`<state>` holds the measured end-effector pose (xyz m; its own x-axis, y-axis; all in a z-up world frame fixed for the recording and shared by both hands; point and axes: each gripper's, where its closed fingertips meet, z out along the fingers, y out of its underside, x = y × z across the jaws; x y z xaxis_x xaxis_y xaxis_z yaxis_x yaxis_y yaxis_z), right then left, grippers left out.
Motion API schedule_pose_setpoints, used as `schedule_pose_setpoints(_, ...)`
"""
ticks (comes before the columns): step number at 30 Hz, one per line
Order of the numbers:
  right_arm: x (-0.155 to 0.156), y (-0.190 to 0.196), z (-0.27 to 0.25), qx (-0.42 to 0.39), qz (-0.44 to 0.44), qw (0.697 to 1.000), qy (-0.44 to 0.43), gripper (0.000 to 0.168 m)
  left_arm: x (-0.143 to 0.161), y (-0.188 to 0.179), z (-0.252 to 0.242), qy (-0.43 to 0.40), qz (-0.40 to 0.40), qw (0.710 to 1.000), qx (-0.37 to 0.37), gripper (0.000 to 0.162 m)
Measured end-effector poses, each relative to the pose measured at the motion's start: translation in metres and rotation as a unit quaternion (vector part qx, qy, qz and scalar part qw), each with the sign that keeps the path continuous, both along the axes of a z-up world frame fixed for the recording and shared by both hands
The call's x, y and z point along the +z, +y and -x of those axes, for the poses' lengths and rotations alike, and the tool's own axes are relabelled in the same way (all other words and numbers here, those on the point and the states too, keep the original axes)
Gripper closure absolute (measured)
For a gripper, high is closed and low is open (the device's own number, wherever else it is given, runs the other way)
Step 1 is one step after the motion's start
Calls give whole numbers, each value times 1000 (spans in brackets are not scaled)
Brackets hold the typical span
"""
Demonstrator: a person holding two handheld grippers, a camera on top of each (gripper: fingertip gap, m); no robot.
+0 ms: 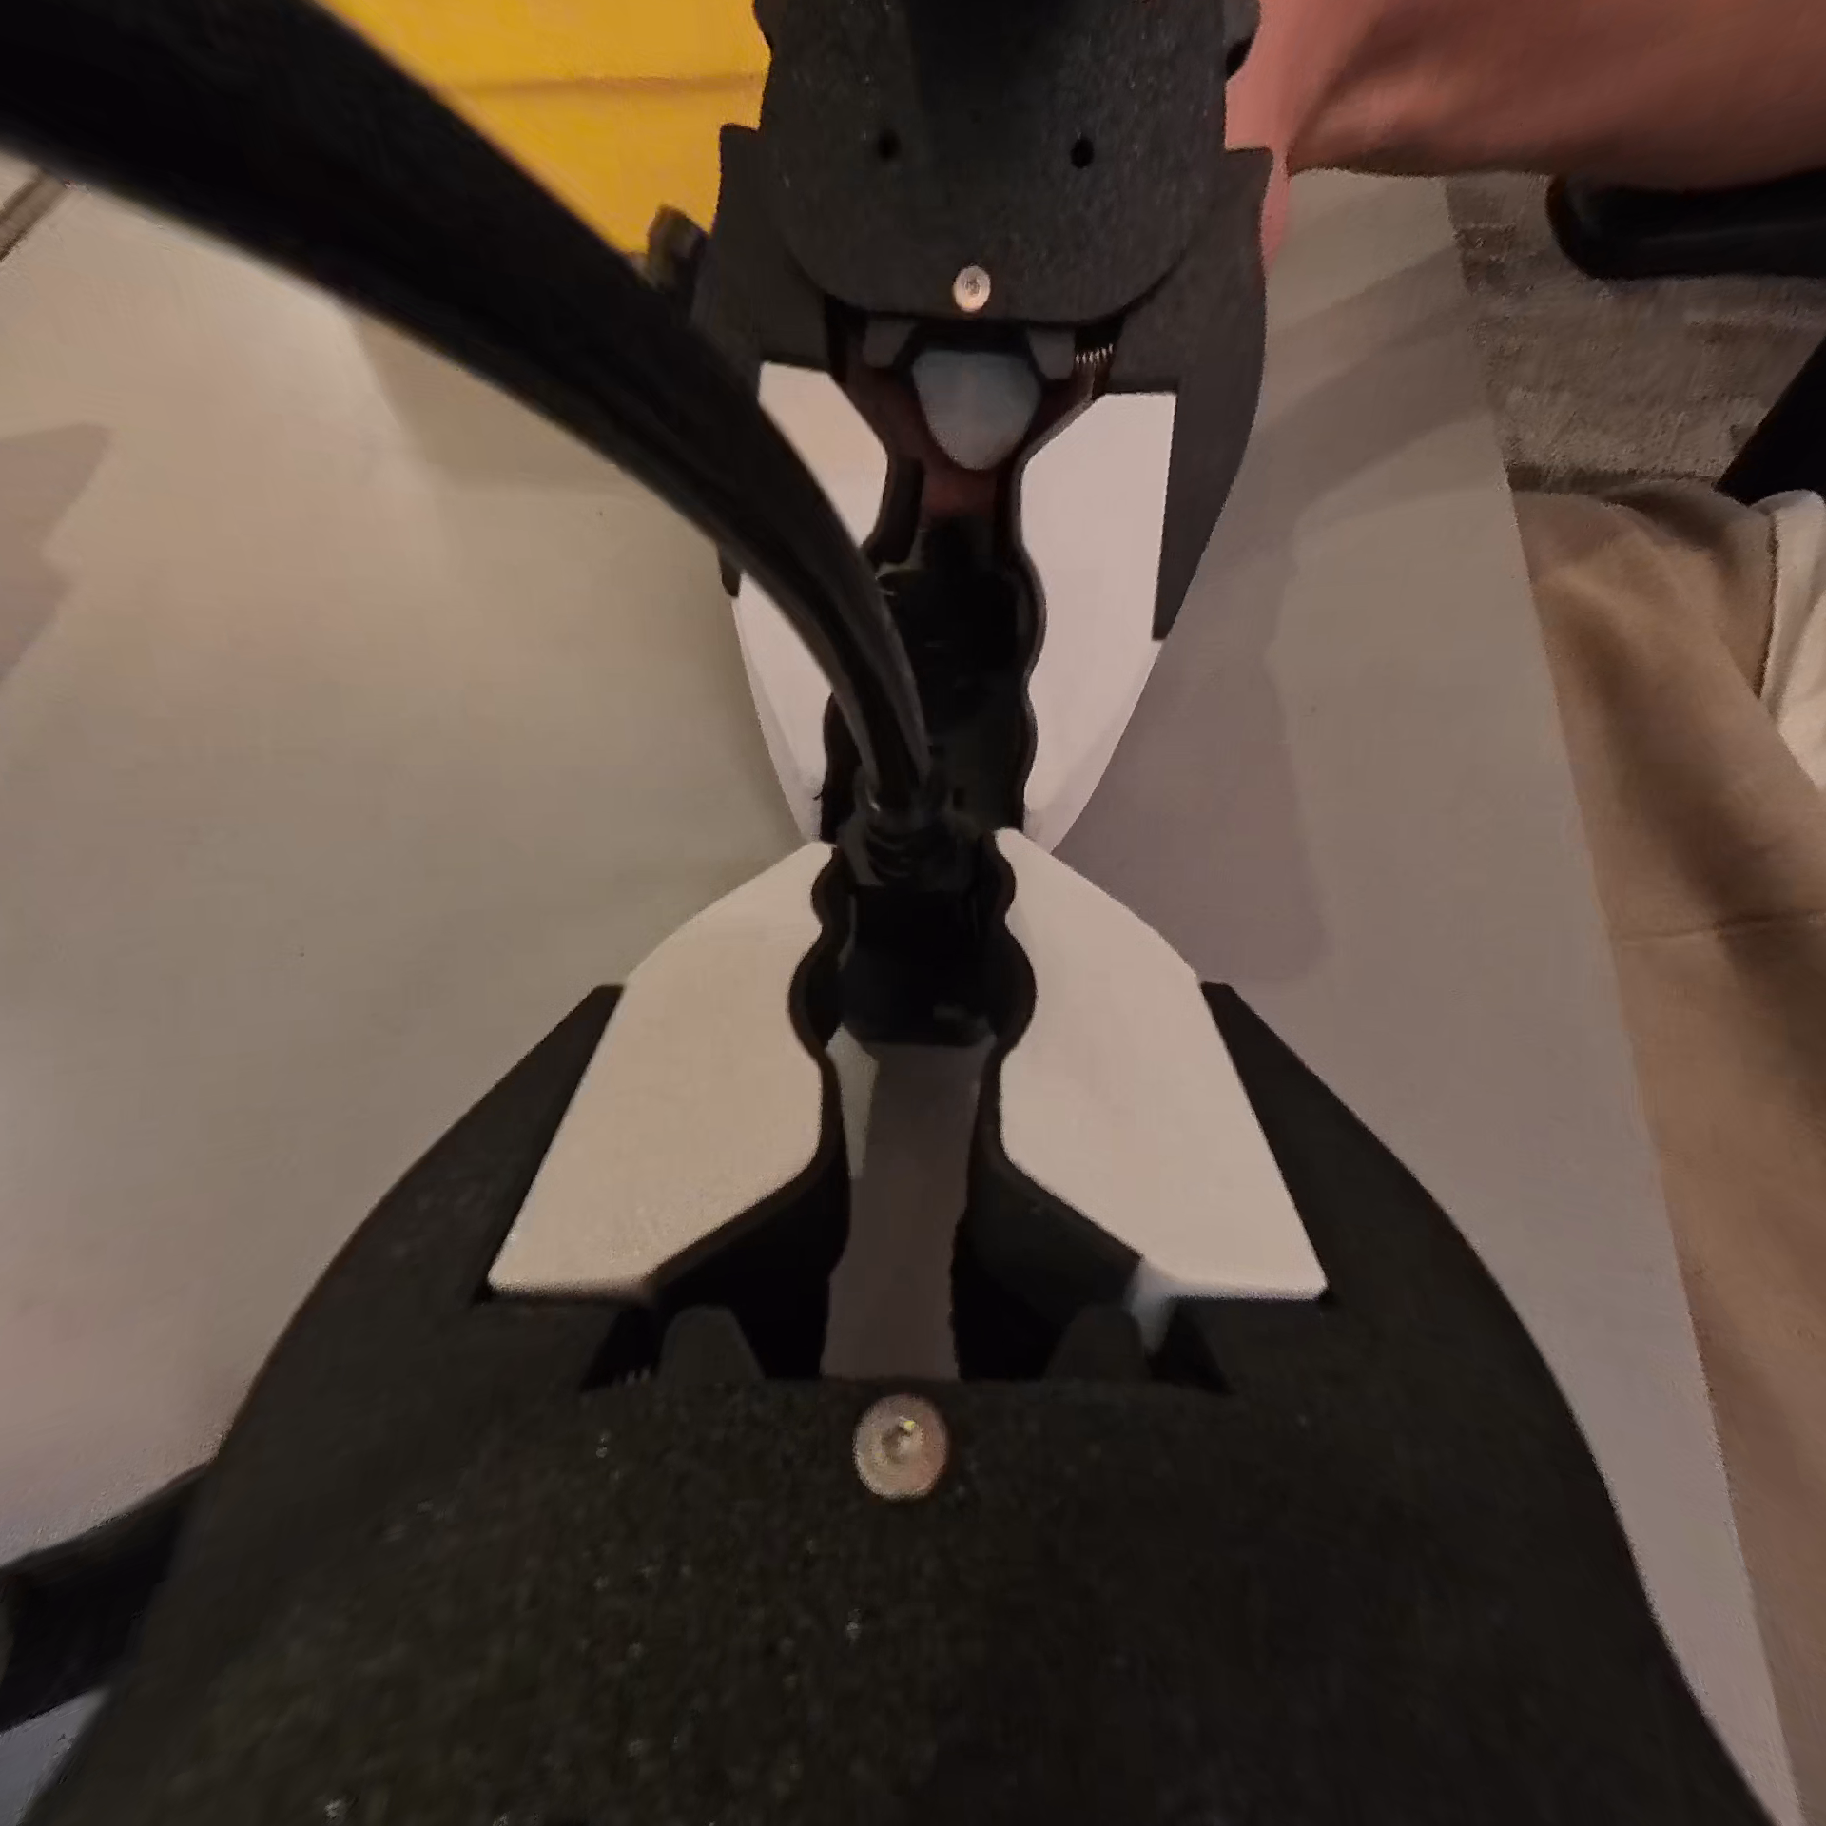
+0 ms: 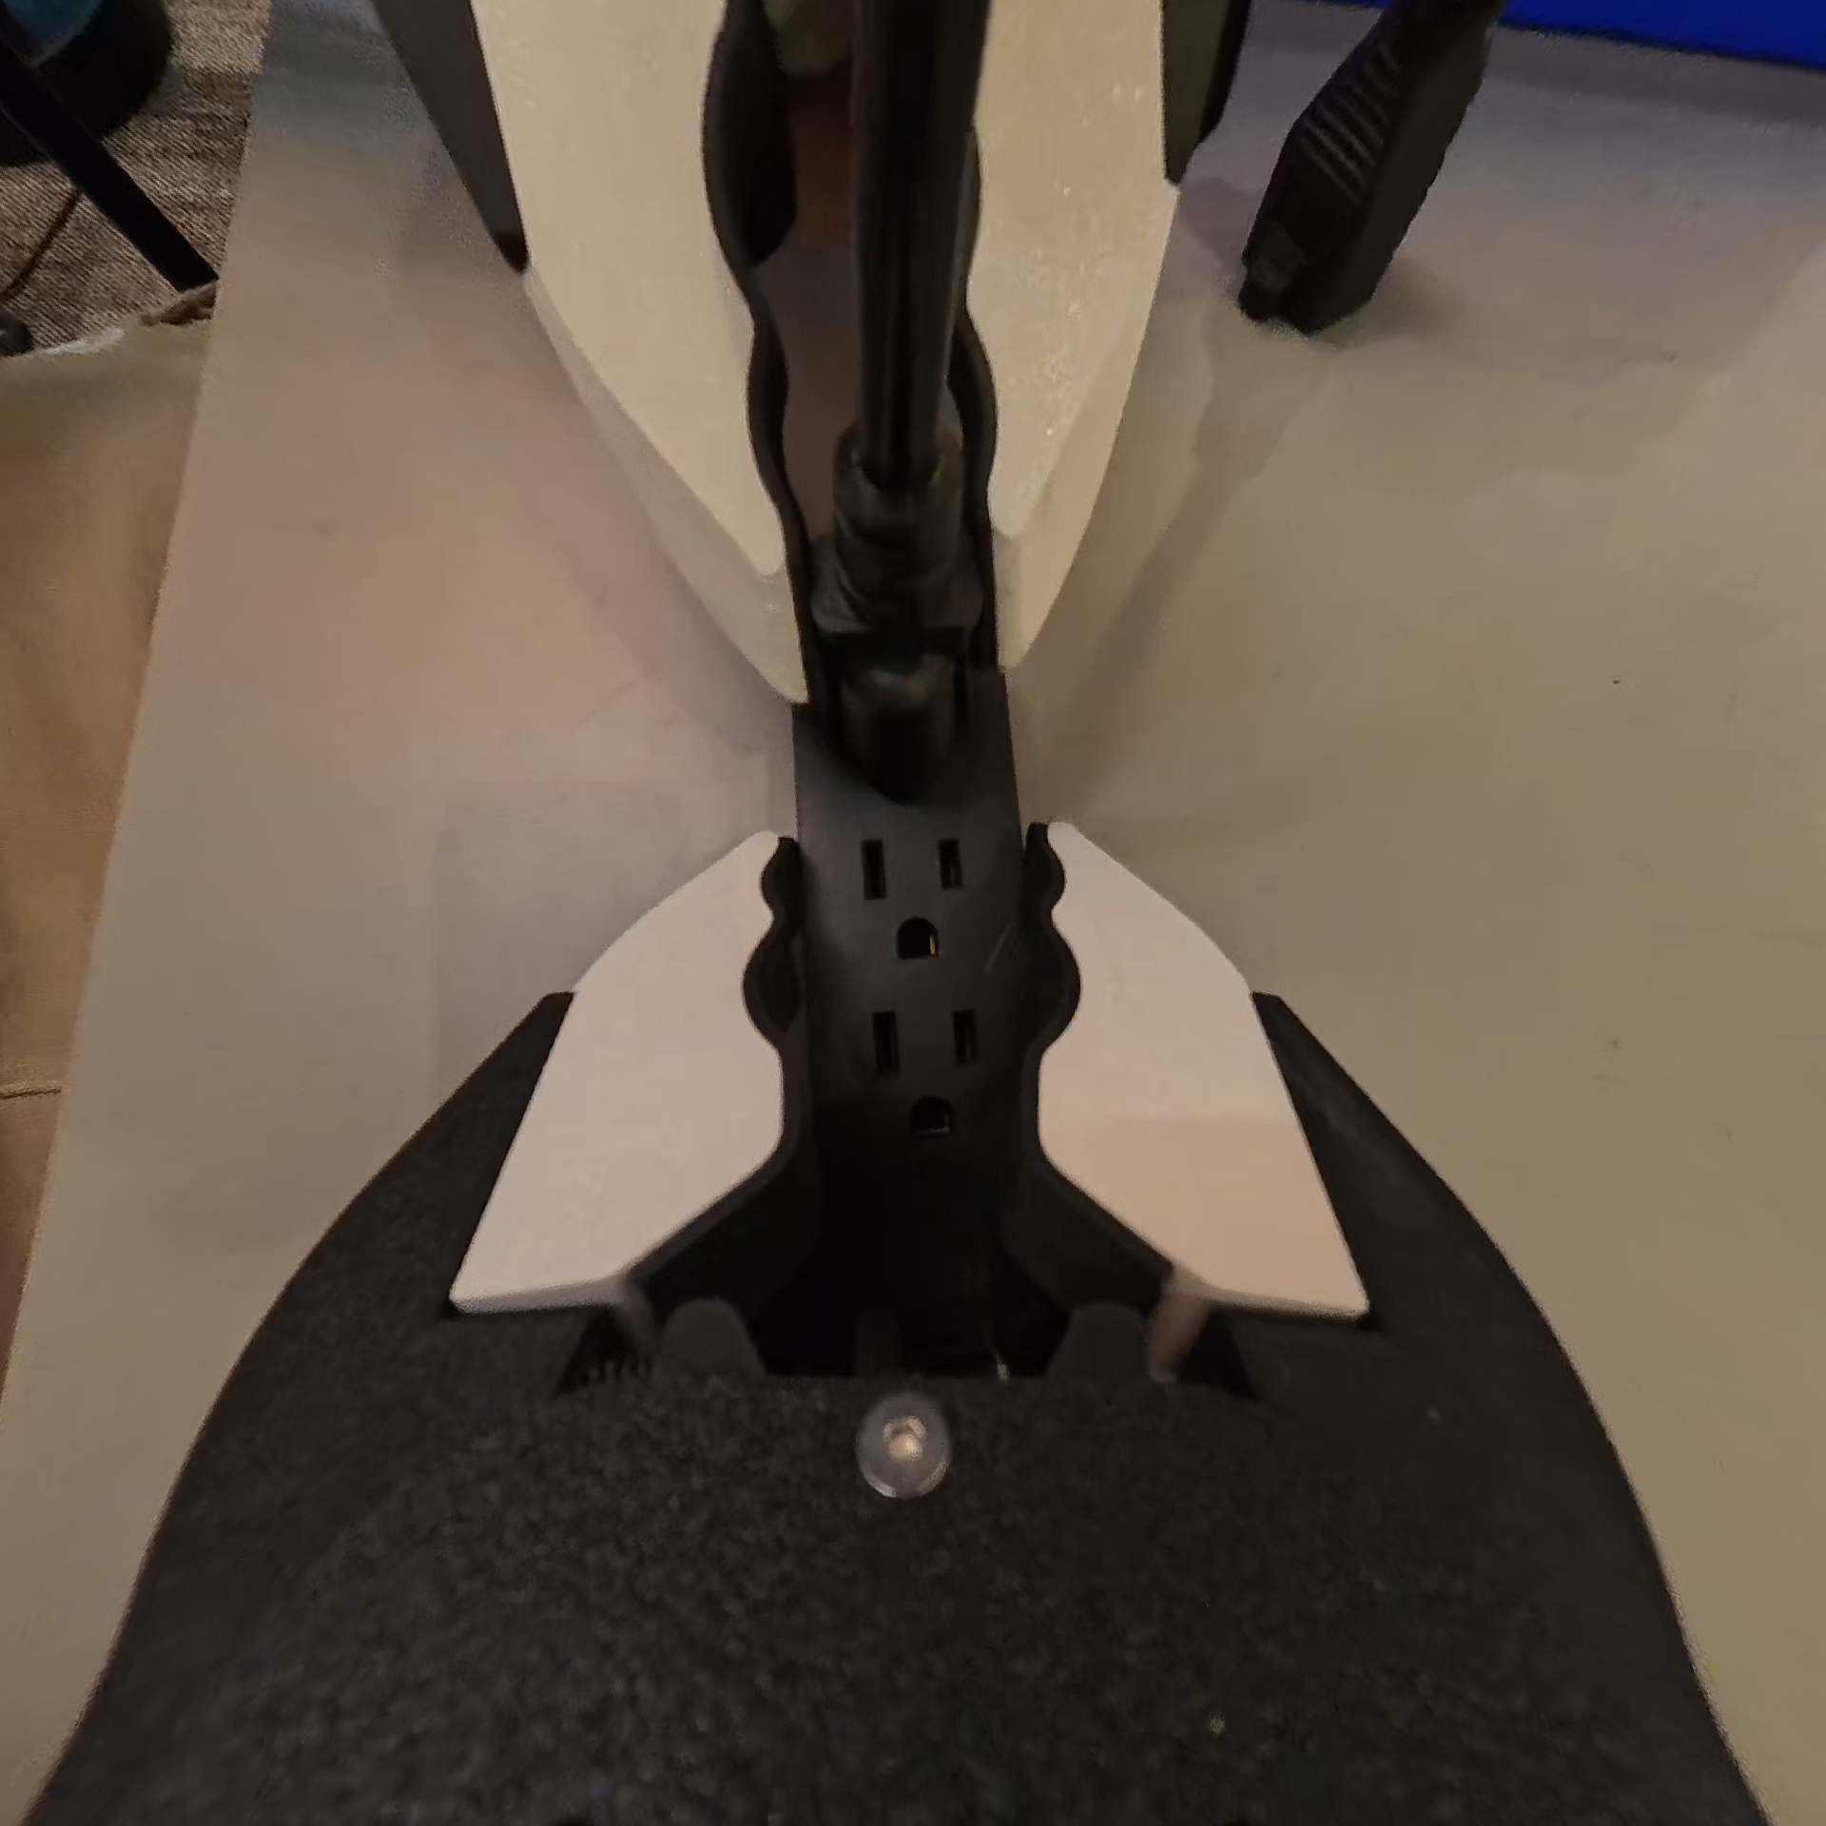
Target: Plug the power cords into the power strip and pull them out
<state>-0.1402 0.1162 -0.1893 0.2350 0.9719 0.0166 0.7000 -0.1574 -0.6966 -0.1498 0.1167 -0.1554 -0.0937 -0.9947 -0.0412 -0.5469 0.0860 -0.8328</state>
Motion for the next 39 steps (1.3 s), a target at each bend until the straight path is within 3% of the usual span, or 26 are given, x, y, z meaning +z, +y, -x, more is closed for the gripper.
schedule_pose_setpoints(4, -1, 1, -5, -7, 4, 1000, -24, 124, 1, -2, -9, 38, -20, 999, 10, 138)
schedule_pose_setpoints(8, 0, 0, -4, -4, 6, 1000, 3, 123, 0, 0, -4, -3, 12, 1000, 2, 138)
schedule_pose_setpoints(13, 0, 0, -6, -2, 8, 1000, -14, 123, 1, -4, -11, 23, -2, 1000, 8, 139)
schedule_pose_setpoints(27, 0, 2, -7, -16, 11, 1000, 5, 122, 4, 4, -2, -13, 25, 1000, -7, 140)
schedule_pose_setpoints(31, -1, 5, -10, -21, 6, 1000, -19, 123, 6, 3, -9, 32, 5, 999, 17, 140)
schedule_pose_setpoints(35, -1, 5, -12, -19, 4, 1000, -7, 122, 6, 7, -2, -9, 28, 1000, 7, 141)
schedule_pose_setpoints(36, -1, 7, -13, -25, 5, 1000, -6, 123, 12, 7, 5, -16, 36, 999, 2, 162)
schedule_pose_setpoints(38, -1, 13, -27, -44, 5, 999, -17, 123, 63, 32, 22, -149, 81, 984, 51, 162)
schedule_pose_setpoints(39, -1, 11, -21, -36, 6, 999, -8, 123, 72, 31, 21, -152, 54, 986, 46, 162)
